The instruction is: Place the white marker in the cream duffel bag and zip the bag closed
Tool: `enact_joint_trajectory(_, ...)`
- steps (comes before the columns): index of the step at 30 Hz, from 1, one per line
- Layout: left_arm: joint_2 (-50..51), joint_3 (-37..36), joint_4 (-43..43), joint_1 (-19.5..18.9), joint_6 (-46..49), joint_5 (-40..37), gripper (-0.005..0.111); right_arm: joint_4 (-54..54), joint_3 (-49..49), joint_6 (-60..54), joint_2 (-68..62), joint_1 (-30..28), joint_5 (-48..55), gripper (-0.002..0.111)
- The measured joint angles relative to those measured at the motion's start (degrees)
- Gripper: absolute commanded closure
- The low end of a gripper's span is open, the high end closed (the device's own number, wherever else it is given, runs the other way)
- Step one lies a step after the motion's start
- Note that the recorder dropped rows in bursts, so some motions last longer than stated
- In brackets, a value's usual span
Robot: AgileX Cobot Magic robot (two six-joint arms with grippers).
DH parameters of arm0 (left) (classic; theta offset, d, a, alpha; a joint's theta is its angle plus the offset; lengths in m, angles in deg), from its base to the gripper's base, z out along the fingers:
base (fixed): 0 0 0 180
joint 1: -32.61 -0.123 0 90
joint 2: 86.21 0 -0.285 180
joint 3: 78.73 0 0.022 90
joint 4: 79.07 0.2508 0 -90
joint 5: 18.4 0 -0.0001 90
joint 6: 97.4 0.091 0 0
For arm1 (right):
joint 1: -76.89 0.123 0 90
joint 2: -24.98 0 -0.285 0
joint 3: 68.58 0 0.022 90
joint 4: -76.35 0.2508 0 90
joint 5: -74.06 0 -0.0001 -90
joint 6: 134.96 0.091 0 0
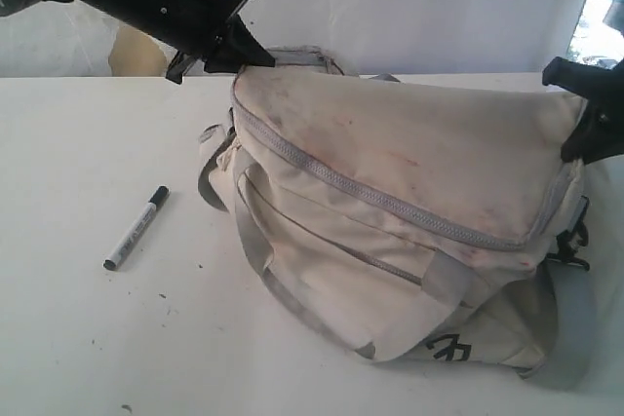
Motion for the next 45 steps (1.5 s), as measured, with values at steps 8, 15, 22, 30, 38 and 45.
enact_joint_trajectory(8, -10.8, -20.0, 0.4, 0.3, 1.1, 2.8, 0.107, -2.1, 6.2, -4.8, -6.1, 0.1, 4.4, 0.108)
enact_joint_trajectory(15, -13.6, -33.7, -5.6, 0.6, 9.5, 8.8, 0.107, -3.9, 9.5, -8.1, -6.8, 0.5, 3.8, 0.108)
enact_joint_trajectory(22, -13.7, -36.0, -5.0, 0.8, 11.8, 11.4, 0.084, -2.0, 9.1, -11.1, -8.3, 0.5, 3.4, 0.08)
enact_joint_trajectory(30, -13.7, -35.8, -1.3, 0.2, 12.8, 13.8, 0.03, -1.8, 8.9, -12.2, -8.3, -0.1, 7.1, 0.047)
enact_joint_trajectory(38, -13.7, -27.8, -0.2, 0.2, 15.0, 16.3, 0.029, -1.5, 11.3, -11.0, -4.1, -0.1, 8.7, 0.047)
enact_joint_trajectory(45, -13.7, -26.3, 1.0, 0.5, 14.8, 26.0, 0.029, 3.4, 11.7, -10.7, -2.6, -0.1, 8.5, 0.049)
